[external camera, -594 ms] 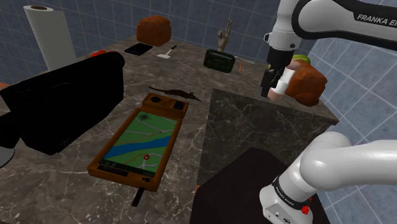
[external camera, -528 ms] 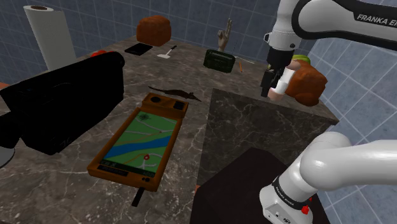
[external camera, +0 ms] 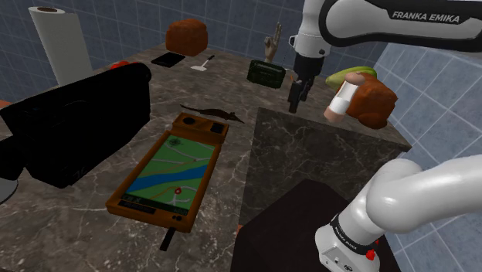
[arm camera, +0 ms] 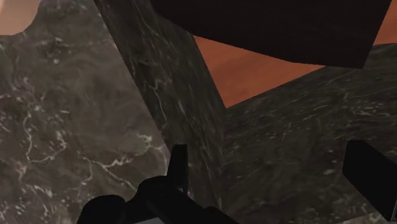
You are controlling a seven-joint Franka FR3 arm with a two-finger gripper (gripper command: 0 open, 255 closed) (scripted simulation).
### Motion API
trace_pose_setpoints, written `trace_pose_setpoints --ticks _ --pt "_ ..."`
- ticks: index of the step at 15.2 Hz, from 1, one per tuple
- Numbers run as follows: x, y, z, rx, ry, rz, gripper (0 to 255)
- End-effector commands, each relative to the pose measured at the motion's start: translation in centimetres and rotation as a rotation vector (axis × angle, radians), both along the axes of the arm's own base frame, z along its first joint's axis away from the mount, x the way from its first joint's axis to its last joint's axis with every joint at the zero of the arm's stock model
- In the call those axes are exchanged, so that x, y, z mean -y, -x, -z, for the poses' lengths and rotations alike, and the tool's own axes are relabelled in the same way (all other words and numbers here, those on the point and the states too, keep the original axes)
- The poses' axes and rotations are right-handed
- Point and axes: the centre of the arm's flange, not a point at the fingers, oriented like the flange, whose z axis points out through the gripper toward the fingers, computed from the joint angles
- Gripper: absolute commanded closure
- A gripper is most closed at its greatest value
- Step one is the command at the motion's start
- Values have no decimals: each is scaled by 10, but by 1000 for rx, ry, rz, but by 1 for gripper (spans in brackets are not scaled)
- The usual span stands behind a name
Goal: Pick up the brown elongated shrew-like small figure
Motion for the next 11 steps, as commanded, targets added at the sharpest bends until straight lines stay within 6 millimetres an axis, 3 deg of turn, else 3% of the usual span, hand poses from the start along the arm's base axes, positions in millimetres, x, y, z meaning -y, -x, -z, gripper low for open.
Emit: trace_pose_setpoints --ticks 1,11 --pt "-20 -18 5 10 -2 -42 0" --pt "-120 -91 17 55 -5 -248 0"
